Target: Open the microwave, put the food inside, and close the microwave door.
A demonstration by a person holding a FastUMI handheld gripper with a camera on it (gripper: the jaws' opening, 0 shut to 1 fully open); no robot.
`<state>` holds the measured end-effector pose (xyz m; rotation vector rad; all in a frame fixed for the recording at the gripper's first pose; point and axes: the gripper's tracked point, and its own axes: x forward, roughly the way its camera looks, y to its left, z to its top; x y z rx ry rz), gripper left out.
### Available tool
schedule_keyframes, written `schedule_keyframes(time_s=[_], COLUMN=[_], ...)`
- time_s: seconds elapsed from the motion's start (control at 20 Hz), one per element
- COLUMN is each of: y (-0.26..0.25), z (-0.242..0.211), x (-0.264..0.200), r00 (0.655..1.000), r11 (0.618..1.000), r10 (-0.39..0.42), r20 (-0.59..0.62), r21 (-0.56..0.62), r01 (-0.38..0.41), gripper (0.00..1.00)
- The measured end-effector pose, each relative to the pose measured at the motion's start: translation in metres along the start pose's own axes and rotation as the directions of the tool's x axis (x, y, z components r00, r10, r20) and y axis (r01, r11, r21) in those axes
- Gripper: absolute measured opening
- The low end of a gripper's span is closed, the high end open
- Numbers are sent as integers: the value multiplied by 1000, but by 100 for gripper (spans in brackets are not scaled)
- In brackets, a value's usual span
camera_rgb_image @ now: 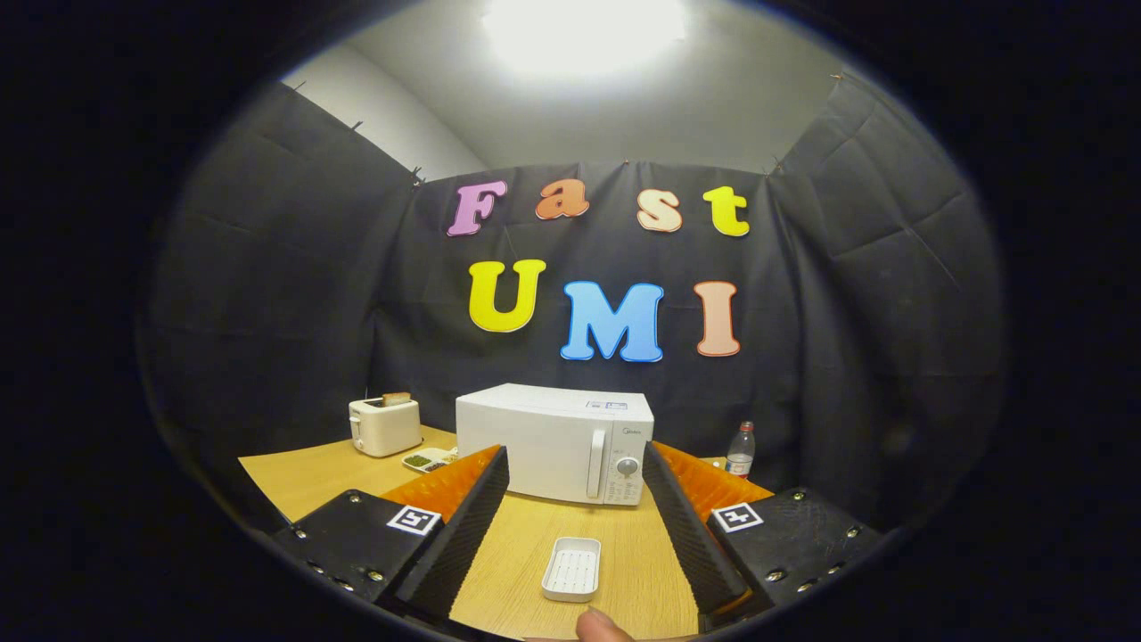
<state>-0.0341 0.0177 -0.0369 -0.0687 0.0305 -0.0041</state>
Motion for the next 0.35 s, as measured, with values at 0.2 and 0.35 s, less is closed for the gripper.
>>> schedule_keyframes(time_s=[0.2,0.35], y=[-7,-8], z=[-5,-7], x=[4,5], r00=[1000,999], r11=[1000,1000], r10=[-18,-27], r20=[-12,-21], r21=[-4,-6], r01=[18,27], gripper=[95,95])
